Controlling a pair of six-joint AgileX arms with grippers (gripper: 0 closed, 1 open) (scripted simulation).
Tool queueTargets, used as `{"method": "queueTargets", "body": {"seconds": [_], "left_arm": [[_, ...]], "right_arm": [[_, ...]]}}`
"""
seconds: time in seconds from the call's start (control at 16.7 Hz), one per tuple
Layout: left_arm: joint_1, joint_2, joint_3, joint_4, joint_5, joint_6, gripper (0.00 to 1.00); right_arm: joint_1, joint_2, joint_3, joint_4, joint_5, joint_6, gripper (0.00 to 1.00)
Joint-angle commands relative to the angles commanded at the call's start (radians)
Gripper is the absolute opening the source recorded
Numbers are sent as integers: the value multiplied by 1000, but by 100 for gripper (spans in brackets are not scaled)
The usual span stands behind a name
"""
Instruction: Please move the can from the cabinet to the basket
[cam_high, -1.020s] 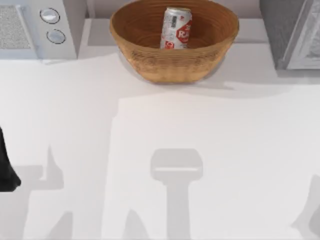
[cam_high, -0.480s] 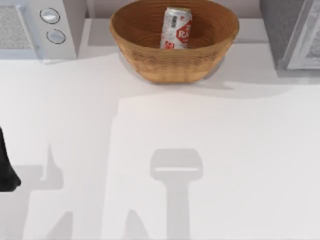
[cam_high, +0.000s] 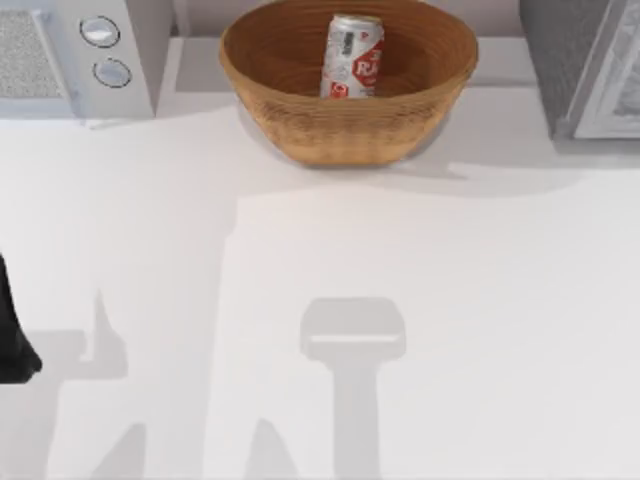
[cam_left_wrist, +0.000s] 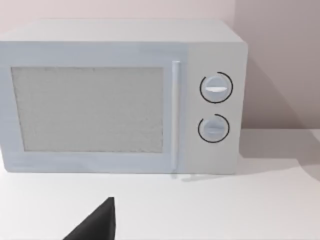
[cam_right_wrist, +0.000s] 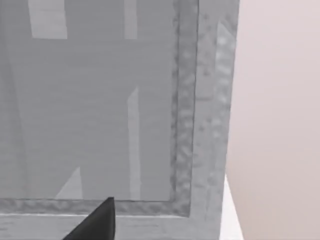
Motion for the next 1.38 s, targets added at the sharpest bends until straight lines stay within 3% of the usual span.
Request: {"method": "queueTargets", "body": {"seconds": [0.84, 1.08, 1.38], "left_arm": [[0, 0, 0, 0, 0, 0, 100], [0, 0, 0, 0, 0, 0, 100], [0, 0, 0, 0, 0, 0, 100]], "right_arm": [[-10, -152, 1013, -1213, -16, 0, 100], [-5, -192, 1155, -1363, -5, -1, 100], [-6, -193, 1169, -1373, -5, -1, 100]]}}
